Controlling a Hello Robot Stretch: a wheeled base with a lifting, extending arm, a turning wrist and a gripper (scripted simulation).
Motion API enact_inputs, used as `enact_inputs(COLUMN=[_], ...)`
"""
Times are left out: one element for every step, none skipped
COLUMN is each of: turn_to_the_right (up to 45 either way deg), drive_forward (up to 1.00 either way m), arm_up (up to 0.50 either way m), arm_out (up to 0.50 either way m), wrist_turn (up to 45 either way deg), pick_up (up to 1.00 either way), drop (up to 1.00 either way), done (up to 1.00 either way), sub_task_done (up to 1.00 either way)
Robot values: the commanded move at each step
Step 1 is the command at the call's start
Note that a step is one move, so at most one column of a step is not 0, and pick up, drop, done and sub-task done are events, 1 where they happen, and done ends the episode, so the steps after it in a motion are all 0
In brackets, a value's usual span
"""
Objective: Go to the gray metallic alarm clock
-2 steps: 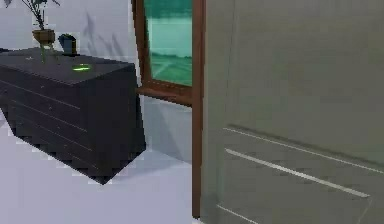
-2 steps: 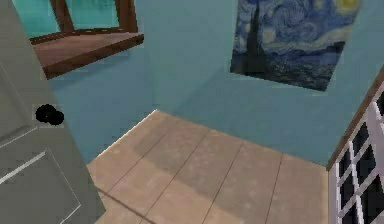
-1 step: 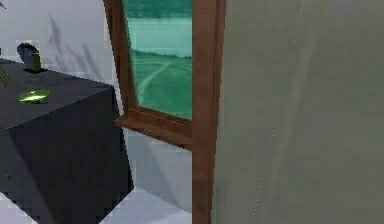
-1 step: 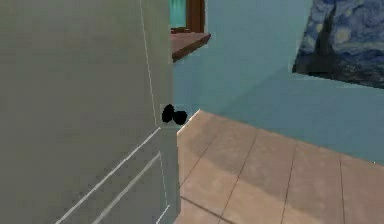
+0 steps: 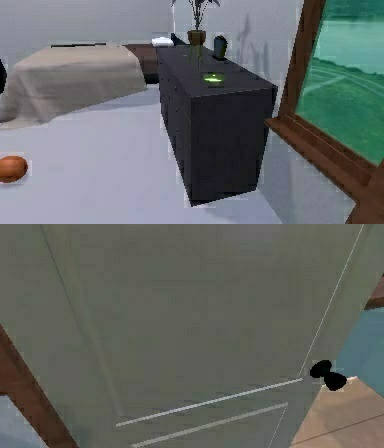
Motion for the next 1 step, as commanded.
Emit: enact_inputs(turn_to_the_right=[-9.0], drive_forward=[0.00], arm_up=[0.00], arm_out=[0.00], wrist_turn=[0.0], pick_up=[0.00], drop=[0.00], done=[0.00], sub_task_done=[0.00])
